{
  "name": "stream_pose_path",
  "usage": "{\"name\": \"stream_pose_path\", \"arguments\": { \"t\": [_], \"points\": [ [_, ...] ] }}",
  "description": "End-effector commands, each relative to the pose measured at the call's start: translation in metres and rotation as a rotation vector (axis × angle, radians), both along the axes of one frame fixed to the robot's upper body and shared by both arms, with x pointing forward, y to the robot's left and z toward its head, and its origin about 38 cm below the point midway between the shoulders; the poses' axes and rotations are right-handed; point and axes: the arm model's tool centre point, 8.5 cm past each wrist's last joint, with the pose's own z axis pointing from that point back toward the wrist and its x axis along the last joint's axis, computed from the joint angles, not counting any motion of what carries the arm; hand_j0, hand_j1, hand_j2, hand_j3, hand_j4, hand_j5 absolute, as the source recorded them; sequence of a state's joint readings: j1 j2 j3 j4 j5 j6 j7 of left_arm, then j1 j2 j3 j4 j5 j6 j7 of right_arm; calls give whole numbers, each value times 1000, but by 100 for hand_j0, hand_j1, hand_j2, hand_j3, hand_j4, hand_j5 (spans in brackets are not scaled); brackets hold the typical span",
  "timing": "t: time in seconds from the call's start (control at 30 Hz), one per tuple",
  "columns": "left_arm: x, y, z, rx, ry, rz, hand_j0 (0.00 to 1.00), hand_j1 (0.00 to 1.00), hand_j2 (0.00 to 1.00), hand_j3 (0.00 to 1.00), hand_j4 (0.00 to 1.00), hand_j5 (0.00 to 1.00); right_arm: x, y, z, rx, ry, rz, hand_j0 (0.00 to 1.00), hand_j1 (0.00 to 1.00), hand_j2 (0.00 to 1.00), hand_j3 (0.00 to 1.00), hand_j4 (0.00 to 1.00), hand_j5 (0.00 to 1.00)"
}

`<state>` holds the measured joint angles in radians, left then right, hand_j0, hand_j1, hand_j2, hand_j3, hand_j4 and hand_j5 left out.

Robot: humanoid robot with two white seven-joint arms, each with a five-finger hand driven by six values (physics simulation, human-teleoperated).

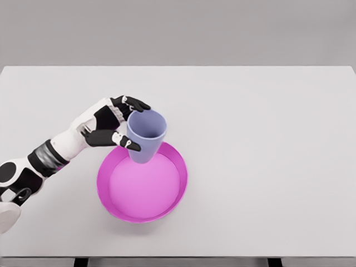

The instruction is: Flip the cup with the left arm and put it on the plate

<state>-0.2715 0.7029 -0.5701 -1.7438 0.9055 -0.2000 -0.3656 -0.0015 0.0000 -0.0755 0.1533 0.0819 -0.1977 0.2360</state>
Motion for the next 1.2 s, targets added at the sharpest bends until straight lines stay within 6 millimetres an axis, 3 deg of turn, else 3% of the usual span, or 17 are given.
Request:
{"name": "stream_pose_path", "arguments": {
  "t": [0.0,0.3,0.43,0.63,0.7,0.83,1.17],
  "points": [
    [1,2,9,-18,-58,12,45,45,45,45,45,45,0,0,0,0,0,1,100,100,100,100,100,100],
    [-9,-16,-24,-15,-10,16,45,45,45,45,45,45,0,0,0,0,0,0,100,100,100,100,100,100],
    [-12,-12,-40,8,26,33,46,46,46,46,46,46,0,0,0,0,0,0,100,100,100,100,100,100],
    [-11,-9,-42,13,28,42,46,46,46,46,46,46,0,0,0,0,0,0,100,100,100,100,100,100],
    [-11,-10,-42,12,28,40,52,52,52,52,52,52,0,0,0,0,0,1,100,100,100,100,100,100],
    [-11,-10,-41,11,26,38,72,72,72,72,72,72,0,0,0,0,0,1,100,100,100,100,100,100],
    [-12,-7,-39,19,23,40,85,85,85,85,85,85,0,0,0,0,0,1,100,100,100,100,100,100]
  ]
}}
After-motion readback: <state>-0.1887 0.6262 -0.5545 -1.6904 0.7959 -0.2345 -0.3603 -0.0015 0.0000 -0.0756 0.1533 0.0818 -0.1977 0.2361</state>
